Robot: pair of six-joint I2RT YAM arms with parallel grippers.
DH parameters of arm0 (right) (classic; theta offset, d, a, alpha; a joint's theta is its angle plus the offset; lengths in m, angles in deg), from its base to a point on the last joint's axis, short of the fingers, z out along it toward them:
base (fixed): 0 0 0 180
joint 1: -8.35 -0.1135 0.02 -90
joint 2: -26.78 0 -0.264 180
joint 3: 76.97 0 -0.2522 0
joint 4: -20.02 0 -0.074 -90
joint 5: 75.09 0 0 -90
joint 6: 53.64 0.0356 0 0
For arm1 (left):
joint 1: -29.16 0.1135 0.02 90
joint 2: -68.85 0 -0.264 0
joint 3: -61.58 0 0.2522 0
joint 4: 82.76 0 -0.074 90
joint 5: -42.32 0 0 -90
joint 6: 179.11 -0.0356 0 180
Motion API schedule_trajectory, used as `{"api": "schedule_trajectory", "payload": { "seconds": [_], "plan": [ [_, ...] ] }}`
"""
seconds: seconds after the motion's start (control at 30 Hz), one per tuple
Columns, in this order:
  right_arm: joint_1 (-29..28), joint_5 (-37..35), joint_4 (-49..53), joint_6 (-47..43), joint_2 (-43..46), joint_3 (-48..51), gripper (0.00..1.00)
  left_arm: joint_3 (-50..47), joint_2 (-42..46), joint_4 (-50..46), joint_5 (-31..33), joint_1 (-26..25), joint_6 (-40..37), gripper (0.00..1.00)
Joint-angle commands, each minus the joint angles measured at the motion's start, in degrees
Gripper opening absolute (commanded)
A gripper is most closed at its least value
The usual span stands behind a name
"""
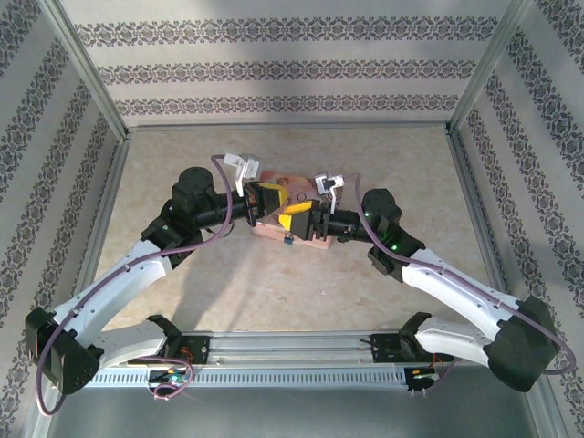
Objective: Unlock a padlock with a key
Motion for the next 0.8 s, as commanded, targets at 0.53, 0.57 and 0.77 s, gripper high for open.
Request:
{"api": "schedule_trajectory", "payload": {
  "seconds": [0.53,0.57,0.77],
  "plan": [
    [-1.11,0.53,-5.32,1.95,-2.98,-1.62,0.37,0.91,-0.64,4.43,-1.53,0.03,1.67,0.00],
    [-1.14,0.53,-5.33,1.98,-3.06,-1.67,0.36,0.92,-0.63,4.52,-1.64,0.03,1.67,0.00],
    [-1.05,0.35,-5.51,2.06,-3.20,-1.88,0.30,0.95,-0.65,4.43,-1.98,0.19,1.67,0.00]
  ]
}}
